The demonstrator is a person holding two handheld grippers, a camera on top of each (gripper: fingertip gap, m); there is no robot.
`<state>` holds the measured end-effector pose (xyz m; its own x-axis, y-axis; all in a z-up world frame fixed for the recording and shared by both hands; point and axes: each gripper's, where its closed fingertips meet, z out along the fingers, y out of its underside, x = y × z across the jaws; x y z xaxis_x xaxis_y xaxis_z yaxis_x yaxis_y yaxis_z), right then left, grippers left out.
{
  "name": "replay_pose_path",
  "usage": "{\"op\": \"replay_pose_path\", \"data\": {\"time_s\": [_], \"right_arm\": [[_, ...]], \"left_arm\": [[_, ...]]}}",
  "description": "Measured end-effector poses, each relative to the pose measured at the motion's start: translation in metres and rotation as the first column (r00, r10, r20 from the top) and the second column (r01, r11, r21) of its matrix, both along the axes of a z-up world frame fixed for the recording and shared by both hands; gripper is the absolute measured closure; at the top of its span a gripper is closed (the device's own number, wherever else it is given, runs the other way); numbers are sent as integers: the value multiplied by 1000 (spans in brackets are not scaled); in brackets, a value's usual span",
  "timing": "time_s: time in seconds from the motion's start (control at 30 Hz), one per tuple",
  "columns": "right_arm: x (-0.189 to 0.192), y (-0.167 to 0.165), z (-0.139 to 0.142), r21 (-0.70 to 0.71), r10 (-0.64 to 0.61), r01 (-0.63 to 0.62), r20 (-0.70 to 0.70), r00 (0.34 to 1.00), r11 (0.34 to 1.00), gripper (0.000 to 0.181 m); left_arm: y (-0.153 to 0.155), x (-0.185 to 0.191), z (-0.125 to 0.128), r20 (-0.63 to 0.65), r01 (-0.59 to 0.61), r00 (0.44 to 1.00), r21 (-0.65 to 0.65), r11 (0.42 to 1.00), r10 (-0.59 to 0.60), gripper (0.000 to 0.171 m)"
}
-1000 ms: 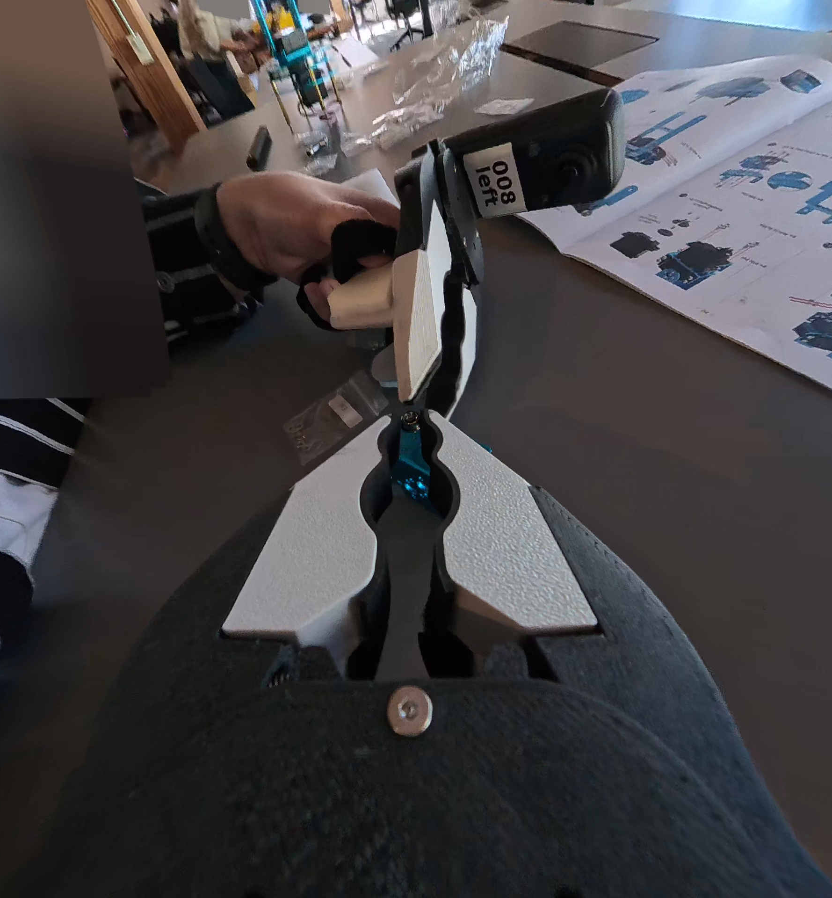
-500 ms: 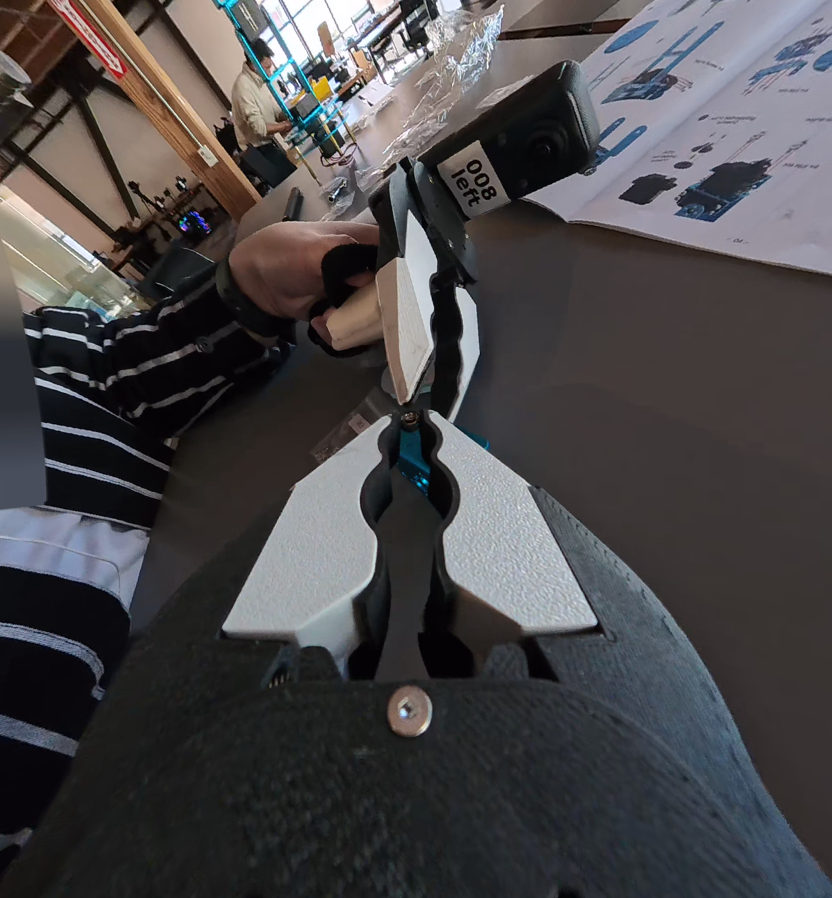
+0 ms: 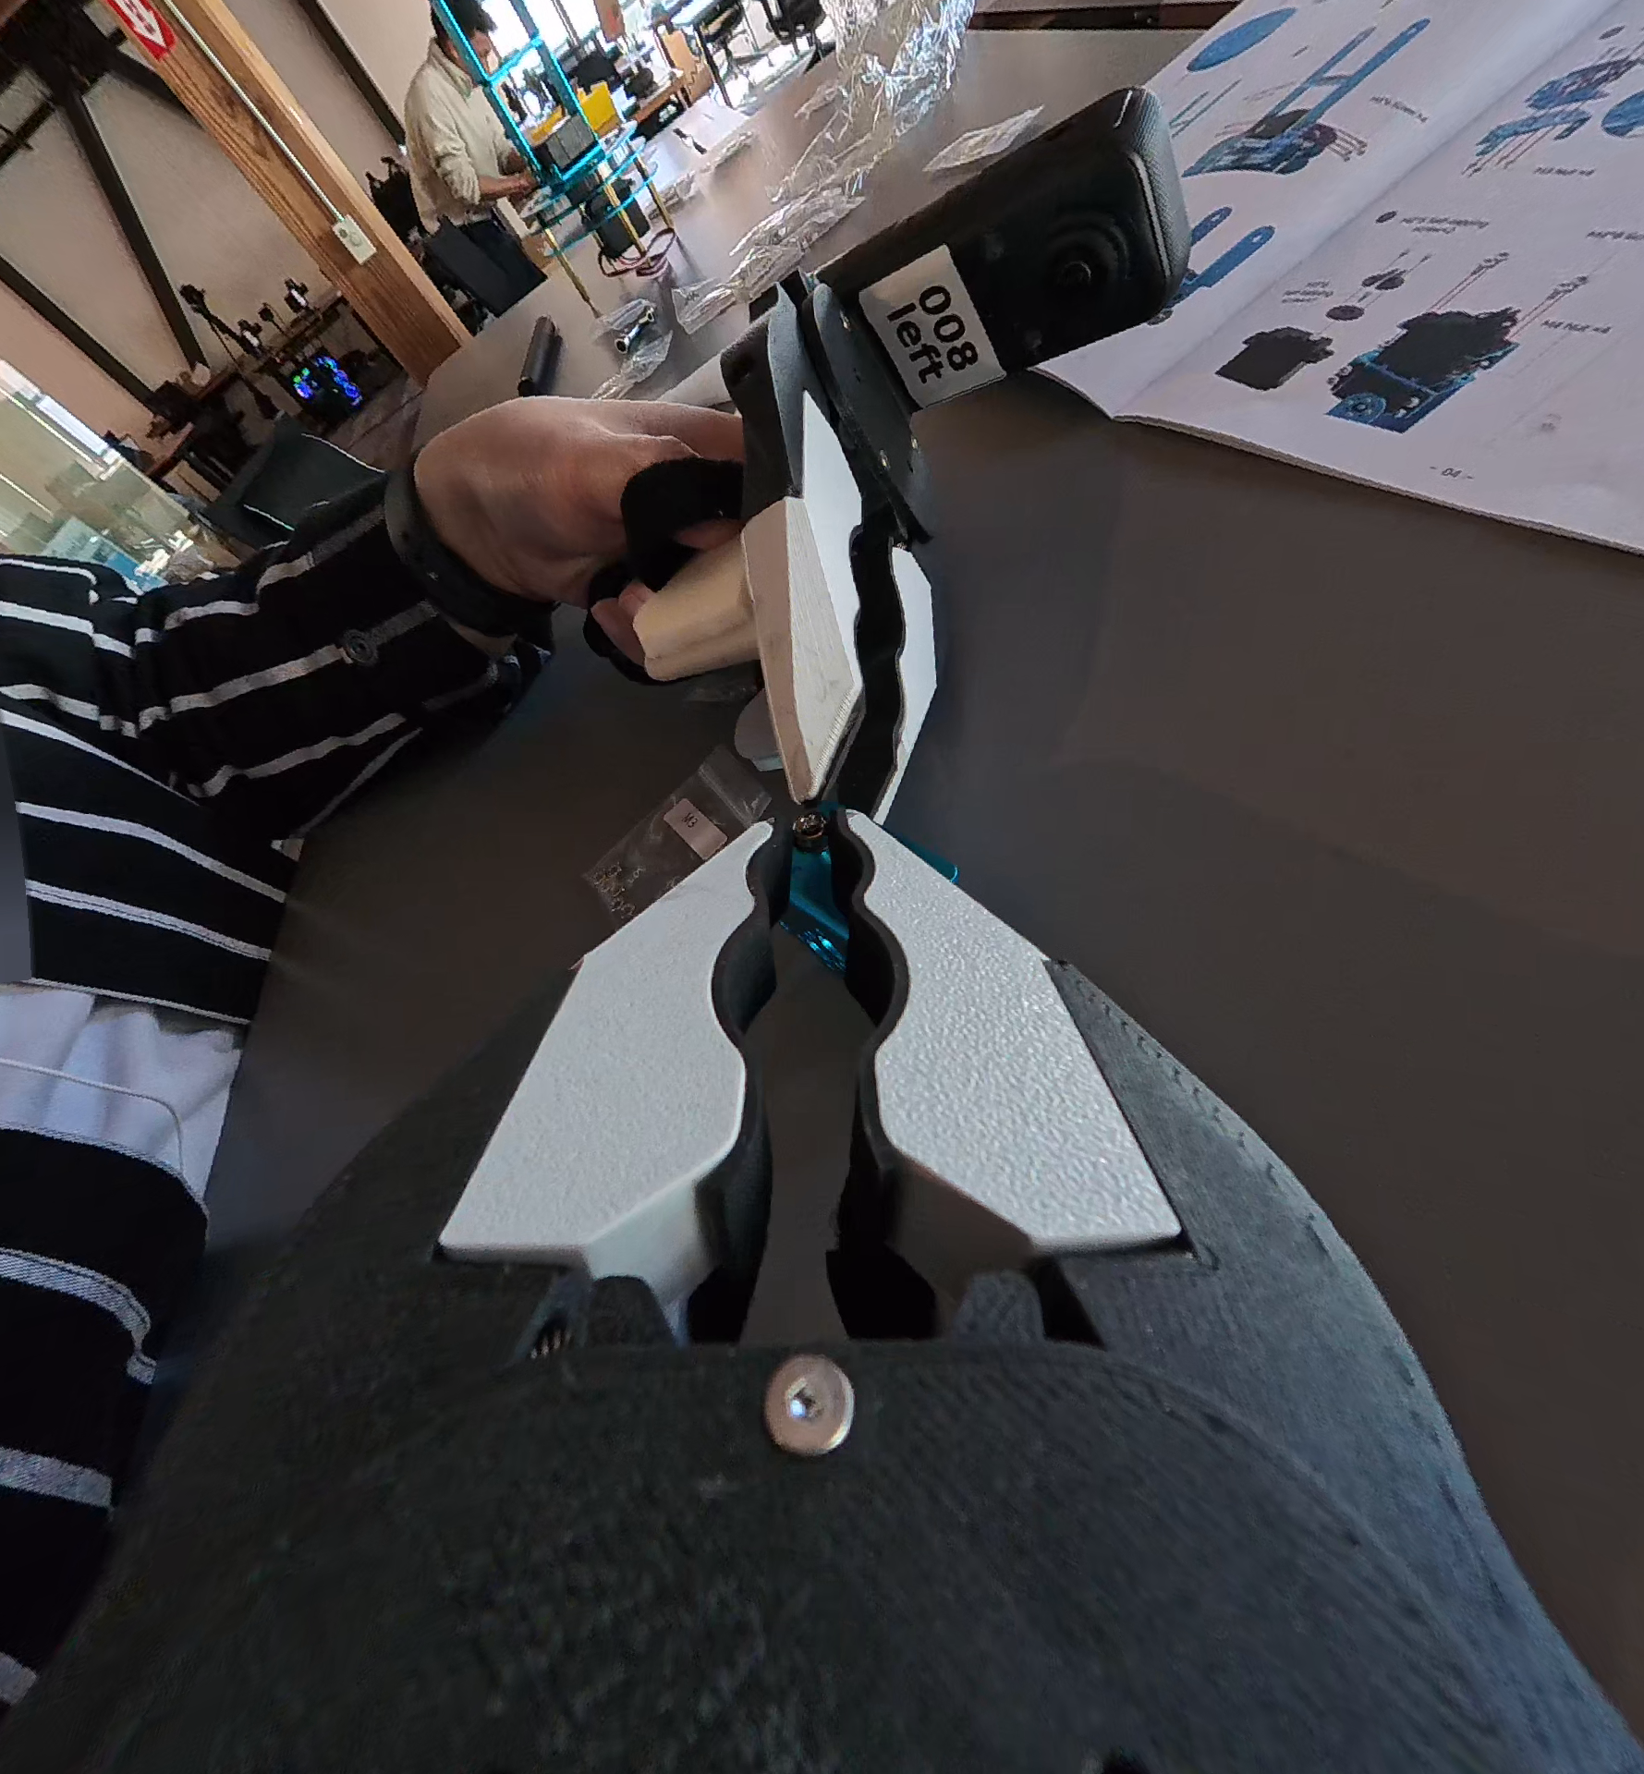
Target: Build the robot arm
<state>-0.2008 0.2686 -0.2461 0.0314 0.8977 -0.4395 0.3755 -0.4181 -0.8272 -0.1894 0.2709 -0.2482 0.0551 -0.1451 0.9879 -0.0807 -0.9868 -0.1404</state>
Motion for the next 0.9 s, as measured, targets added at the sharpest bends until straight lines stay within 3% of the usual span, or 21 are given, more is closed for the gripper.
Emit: {"op": "replay_pose_path", "data": {"time_s": [0.9], "right_arm": [[0,-3,-2,4,17,-17,12,1000,1000,173]], "left_arm": [[-5,2,-3,-29,36,999,26,999,-36,158]]}}
